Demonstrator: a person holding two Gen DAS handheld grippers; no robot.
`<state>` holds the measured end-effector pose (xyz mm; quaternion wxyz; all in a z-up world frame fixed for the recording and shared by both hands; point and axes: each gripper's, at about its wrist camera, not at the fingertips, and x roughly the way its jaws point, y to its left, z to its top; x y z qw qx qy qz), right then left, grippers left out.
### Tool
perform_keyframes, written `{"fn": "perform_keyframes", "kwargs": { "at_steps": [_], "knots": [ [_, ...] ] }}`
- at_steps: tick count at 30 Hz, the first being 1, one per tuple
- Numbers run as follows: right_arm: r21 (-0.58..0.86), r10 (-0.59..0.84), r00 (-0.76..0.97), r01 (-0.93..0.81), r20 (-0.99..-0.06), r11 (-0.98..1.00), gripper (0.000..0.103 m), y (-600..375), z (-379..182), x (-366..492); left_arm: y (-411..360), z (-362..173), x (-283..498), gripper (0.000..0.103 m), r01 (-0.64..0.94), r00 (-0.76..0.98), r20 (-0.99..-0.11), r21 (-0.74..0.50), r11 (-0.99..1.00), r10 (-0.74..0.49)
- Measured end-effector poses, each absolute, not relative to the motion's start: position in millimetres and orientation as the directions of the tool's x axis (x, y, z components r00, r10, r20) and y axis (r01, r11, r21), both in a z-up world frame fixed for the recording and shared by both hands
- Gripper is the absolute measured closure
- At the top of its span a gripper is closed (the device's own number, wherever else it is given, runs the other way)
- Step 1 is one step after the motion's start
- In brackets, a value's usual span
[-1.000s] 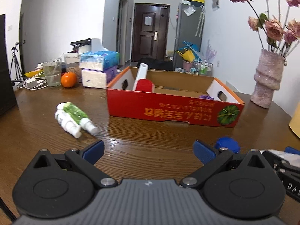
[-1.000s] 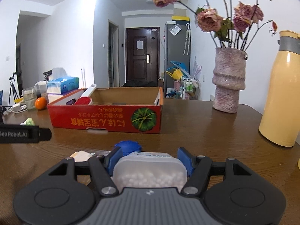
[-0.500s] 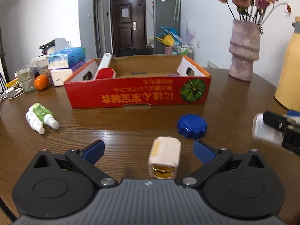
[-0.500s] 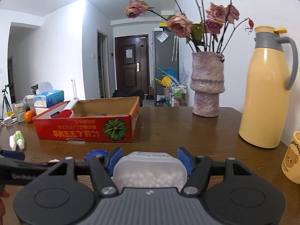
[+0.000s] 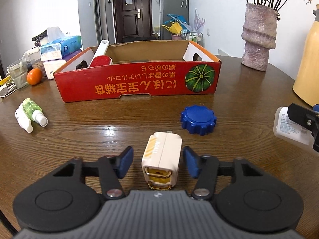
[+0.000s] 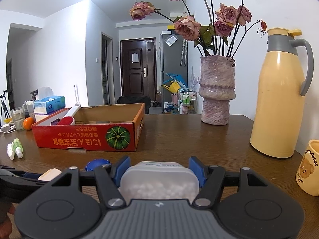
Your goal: Organize rigid objects
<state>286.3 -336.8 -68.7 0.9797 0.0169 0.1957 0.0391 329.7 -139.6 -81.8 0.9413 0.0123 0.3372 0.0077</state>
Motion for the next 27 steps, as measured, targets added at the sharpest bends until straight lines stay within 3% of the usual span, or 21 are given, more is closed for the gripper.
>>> {"fn": "perform_keyframes", "kwargs": {
  "at_steps": [2, 27],
  "knots": [
    [0.044, 0.079, 0.921, -0.067, -0.382, 0.997, 0.039, -336.1, -68.9, 286.3, -140.0, -83.4, 331.4, 0.07, 0.008, 0.766, -0.643, 0.024, 1.0, 0.009],
    [0.046, 0.047, 0.933, -0.033, -0.357, 0.998, 0.039, -317.7, -68.5, 274.4, -119.9, -68.4, 320.6, 0.07, 0.008, 0.805, -0.594, -0.014, 1.0, -0.015]
  ]
}}
